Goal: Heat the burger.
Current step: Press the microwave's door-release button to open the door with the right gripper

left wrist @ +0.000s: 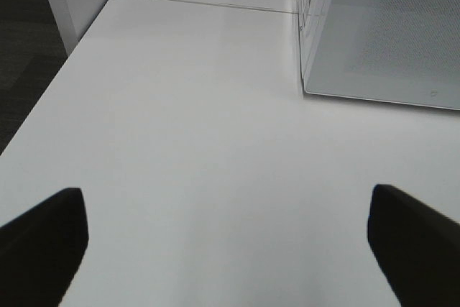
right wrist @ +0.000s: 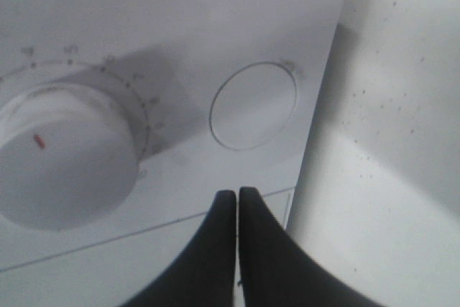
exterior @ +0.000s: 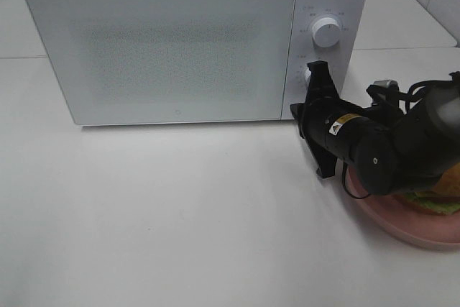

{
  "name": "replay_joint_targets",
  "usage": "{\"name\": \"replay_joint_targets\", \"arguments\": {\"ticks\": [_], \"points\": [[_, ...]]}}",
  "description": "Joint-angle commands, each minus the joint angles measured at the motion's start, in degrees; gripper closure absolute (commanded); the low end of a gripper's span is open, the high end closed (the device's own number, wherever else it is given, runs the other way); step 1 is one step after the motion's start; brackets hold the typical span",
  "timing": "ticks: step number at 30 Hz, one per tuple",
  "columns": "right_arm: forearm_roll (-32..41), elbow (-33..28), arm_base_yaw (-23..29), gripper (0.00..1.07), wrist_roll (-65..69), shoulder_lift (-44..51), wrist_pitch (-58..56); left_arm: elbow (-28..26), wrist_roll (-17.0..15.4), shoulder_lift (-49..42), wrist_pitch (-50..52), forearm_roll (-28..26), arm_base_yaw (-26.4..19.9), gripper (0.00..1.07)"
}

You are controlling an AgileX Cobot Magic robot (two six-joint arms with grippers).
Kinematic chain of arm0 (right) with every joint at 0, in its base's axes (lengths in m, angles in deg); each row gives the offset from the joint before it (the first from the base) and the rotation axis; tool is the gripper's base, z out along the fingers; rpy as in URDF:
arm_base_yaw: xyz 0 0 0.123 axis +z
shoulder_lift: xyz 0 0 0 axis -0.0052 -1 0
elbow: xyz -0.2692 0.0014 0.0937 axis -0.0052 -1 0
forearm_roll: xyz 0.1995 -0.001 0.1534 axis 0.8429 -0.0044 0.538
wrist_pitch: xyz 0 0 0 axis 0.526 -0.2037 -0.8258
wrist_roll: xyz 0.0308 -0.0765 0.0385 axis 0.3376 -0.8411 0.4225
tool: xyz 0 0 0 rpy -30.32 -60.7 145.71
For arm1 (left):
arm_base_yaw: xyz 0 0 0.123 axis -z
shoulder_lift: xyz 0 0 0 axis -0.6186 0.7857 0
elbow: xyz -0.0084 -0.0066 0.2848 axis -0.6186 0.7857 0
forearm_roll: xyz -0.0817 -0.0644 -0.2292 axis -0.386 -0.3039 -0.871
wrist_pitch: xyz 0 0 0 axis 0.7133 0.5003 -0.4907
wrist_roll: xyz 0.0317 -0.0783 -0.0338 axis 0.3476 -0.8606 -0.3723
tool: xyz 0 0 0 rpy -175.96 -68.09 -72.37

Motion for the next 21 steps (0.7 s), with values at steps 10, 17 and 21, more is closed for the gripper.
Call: {"name": "replay_joint_targets", "arguments": {"ticks": [10, 17, 21], "points": [[13.9, 0.9, 0.1, 1.07, -3.3, -2.1, 3.1, 0.2, -0.1, -1.1, 0.4, -0.3, 0.3, 0.09], [11.7, 1.8, 0.1, 1.07, -0.2, -4.3, 8.9, 0.2, -0.1, -1.1, 0.4, -0.3, 0.3, 0.09], [12.7, 3.0, 0.1, 1.07, -0.1, -4.7, 9.3, 0.2, -0.1, -1.1, 0.4, -0.3, 0.3, 0.09]]}}
